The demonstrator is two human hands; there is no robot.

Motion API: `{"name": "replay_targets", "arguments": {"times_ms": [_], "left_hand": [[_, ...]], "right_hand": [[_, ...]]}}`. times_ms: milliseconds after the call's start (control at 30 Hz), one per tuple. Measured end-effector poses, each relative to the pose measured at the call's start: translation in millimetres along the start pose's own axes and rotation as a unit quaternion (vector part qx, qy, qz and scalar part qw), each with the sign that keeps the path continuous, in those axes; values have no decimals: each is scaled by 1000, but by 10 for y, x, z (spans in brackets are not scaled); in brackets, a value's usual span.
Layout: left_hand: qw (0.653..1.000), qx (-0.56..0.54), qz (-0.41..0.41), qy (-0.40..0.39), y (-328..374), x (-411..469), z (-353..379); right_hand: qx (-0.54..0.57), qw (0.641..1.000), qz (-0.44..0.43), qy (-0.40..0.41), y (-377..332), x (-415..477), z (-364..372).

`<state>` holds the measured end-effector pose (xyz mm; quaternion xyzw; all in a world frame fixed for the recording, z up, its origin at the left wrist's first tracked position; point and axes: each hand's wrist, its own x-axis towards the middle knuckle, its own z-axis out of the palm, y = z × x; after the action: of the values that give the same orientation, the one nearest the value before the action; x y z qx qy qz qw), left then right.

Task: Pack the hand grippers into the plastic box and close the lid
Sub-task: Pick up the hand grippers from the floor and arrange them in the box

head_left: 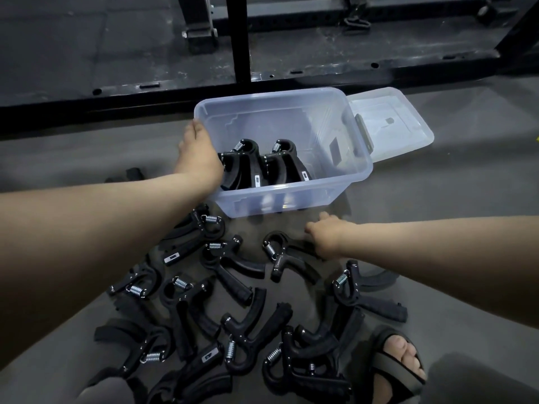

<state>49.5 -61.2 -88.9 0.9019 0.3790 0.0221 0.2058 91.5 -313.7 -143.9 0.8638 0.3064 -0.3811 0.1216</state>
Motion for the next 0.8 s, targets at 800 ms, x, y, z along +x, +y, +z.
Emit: {"name": "replay_targets", "arguments": {"times_ms": [800], "left_hand": [[999,-37,-2,5,0,-35,-15]], "right_hand": [[-97,989,-108,-14,-212,203,210]]}}
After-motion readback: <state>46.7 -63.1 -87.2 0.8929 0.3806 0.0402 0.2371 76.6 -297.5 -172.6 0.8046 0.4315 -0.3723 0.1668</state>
